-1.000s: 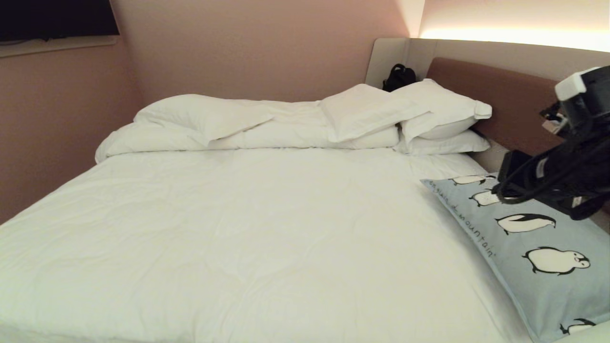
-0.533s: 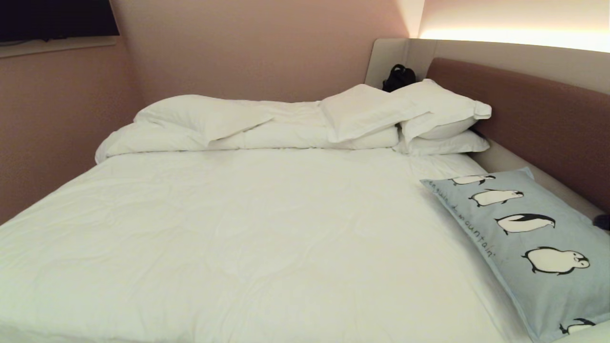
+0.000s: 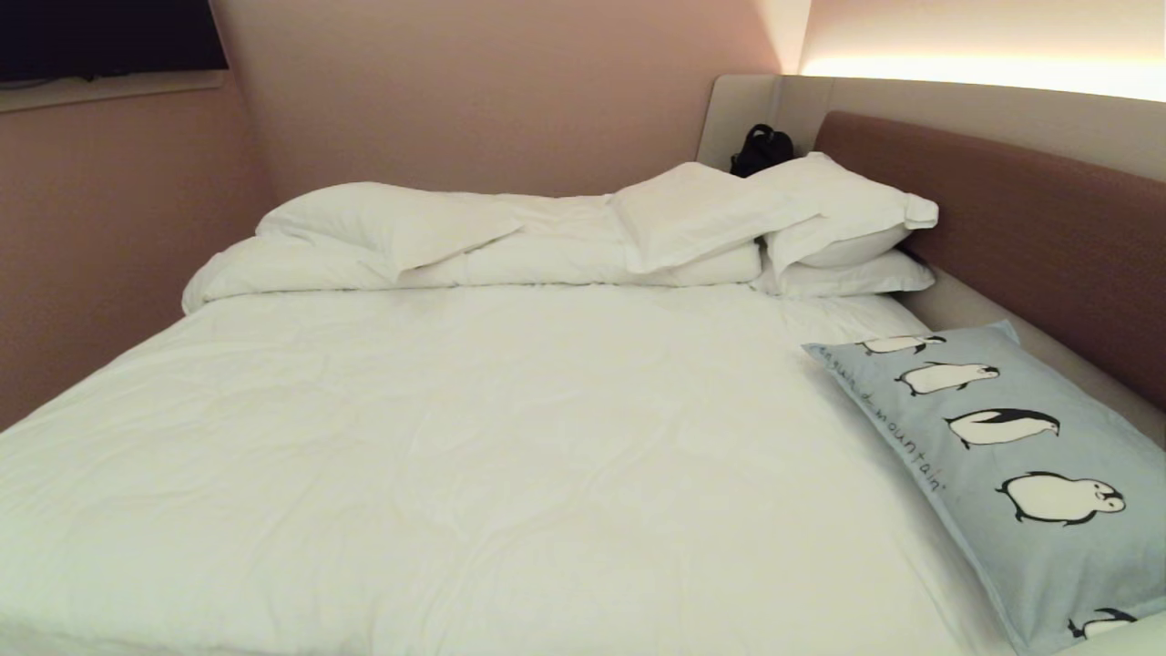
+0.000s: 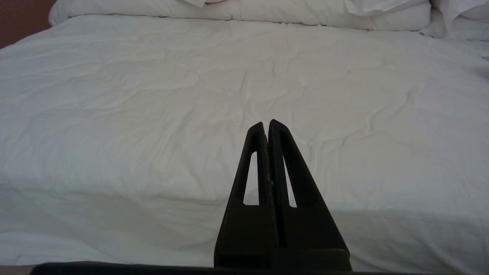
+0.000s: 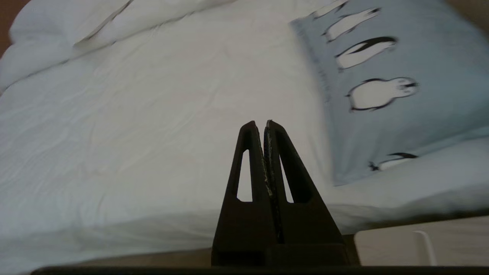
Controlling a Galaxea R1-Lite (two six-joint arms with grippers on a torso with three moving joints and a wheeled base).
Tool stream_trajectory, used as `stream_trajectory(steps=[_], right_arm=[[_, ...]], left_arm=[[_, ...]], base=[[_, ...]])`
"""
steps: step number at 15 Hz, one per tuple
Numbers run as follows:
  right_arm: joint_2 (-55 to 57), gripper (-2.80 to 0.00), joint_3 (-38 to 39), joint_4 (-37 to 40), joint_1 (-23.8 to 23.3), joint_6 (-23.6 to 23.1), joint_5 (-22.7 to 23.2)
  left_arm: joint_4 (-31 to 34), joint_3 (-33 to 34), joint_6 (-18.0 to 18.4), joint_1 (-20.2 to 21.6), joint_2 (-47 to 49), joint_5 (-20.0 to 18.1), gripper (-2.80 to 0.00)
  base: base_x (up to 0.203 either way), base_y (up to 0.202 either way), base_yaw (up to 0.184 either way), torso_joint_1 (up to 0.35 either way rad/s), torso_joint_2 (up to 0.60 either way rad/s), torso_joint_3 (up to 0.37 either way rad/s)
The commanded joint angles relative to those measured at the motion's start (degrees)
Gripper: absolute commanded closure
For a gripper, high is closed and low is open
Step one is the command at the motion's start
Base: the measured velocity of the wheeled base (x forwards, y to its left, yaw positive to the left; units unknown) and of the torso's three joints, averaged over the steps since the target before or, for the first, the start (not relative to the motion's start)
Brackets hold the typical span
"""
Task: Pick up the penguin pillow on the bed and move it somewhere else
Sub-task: Pick up the pillow
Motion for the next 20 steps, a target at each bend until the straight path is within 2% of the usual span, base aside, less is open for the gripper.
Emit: stream_trajectory(steps=[1, 4, 7, 12, 14, 15, 17, 20], right_arm=[[-7.7, 0.00, -0.6, 7.1, -4.6, -1.7, -5.2], [-14.6, 0.00, 0.8, 7.2, -6.9, -3.2, -5.1], [-21.6, 0.00, 2.2, 6.3, -6.9, -5.3, -1.9], [-27.7, 0.00, 4.2, 5.8, -6.3, -5.8, -0.7], [-31.6, 0.00, 6.3, 5.4, -6.3, -7.6, -0.1], [-32.7, 0.00, 8.4, 3.7, -6.3, -10.0, 0.2], [-32.7, 0.00, 12.5, -2.9, -6.3, -10.8, 0.5], [-32.7, 0.00, 22.4, -15.6, -6.3, -11.7, 0.7]], left_arm=[[-0.1, 0.0, 0.0, 0.0, 0.0, 0.0, 0.00], [-0.1, 0.0, 0.0, 0.0, 0.0, 0.0, 0.00], [-0.1, 0.0, 0.1, 0.0, 0.0, 0.0, 0.00], [-0.1, 0.0, 0.0, 0.0, 0.0, 0.0, 0.00], [-0.1, 0.0, 0.0, 0.0, 0.0, 0.0, 0.00], [-0.1, 0.0, 0.1, 0.0, 0.0, 0.0, 0.00], [-0.1, 0.0, 0.0, 0.0, 0.0, 0.0, 0.00], [-0.1, 0.0, 0.1, 0.0, 0.0, 0.0, 0.00]], base=[[0.000, 0.000, 0.000, 0.000, 0.00, 0.000], [0.000, 0.000, 0.000, 0.000, 0.00, 0.000], [0.000, 0.000, 0.000, 0.000, 0.00, 0.000], [0.000, 0.000, 0.000, 0.000, 0.00, 0.000], [0.000, 0.000, 0.000, 0.000, 0.00, 0.000], [0.000, 0.000, 0.000, 0.000, 0.00, 0.000], [0.000, 0.000, 0.000, 0.000, 0.00, 0.000], [0.000, 0.000, 0.000, 0.000, 0.00, 0.000]])
